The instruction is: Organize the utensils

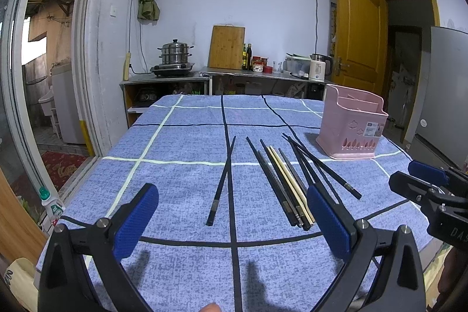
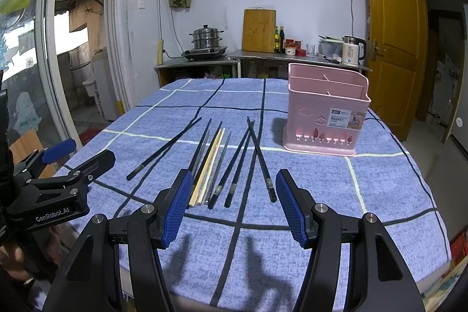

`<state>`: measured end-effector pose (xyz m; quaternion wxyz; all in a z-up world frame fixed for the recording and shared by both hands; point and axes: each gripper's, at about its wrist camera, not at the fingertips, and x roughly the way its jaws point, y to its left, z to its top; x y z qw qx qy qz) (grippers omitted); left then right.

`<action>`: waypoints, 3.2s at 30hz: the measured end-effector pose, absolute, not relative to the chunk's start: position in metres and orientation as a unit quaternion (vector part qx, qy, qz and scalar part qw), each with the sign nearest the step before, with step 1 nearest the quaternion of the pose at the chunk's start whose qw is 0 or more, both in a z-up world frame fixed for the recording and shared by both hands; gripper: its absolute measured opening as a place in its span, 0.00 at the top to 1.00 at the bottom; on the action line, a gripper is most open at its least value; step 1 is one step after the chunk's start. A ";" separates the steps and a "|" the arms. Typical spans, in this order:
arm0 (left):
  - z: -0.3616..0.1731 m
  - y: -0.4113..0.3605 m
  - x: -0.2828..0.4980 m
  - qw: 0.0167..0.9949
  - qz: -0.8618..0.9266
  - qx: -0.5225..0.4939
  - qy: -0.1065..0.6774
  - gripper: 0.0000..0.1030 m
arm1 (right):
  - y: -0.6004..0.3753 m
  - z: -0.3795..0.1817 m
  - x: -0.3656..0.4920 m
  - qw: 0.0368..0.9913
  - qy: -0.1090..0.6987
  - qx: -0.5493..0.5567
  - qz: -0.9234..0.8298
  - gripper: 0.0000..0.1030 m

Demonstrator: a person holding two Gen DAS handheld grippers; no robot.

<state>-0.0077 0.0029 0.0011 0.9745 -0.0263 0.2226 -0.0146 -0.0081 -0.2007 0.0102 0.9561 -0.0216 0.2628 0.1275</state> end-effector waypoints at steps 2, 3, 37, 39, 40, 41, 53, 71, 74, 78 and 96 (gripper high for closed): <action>0.001 0.004 -0.005 0.974 -0.016 -0.026 0.224 0.00 | -0.201 0.010 -0.006 0.956 0.264 -0.021 0.128 0.42; 0.000 0.005 -0.004 0.974 -0.016 -0.025 0.226 0.00 | -0.201 0.010 -0.005 0.955 0.265 -0.021 0.128 0.42; -0.042 0.019 0.192 0.901 -0.105 -0.014 0.421 0.55 | -0.177 -0.024 0.171 0.915 0.368 -0.093 0.137 0.75; -0.045 0.018 0.201 0.896 -0.113 -0.019 0.429 0.57 | -0.173 -0.028 0.181 0.911 0.378 -0.101 0.134 0.78; -0.046 0.017 0.204 0.894 -0.115 -0.021 0.433 0.60 | -0.172 -0.029 0.185 0.909 0.380 -0.103 0.134 0.79; -0.048 0.015 0.207 0.893 -0.115 -0.019 0.434 0.62 | -0.170 -0.031 0.189 0.908 0.383 -0.106 0.133 0.79; -0.058 0.013 0.222 0.885 -0.120 -0.017 0.449 0.73 | -0.164 -0.053 0.224 0.889 0.429 -0.105 0.125 0.84; -0.058 0.017 0.234 0.878 -0.128 -0.025 0.460 0.94 | -0.163 -0.045 0.233 0.884 0.439 -0.082 0.139 0.93; -0.052 0.016 0.231 0.880 -0.134 -0.029 0.455 0.95 | -0.166 -0.034 0.228 0.889 0.428 -0.073 0.144 0.93; -0.035 0.016 0.222 0.887 -0.143 -0.031 0.438 0.95 | -0.171 -0.017 0.220 0.896 0.414 -0.055 0.151 0.94; 0.031 0.019 0.195 0.910 -0.156 -0.028 0.383 0.95 | -0.193 0.040 0.194 0.919 0.357 -0.006 0.170 0.94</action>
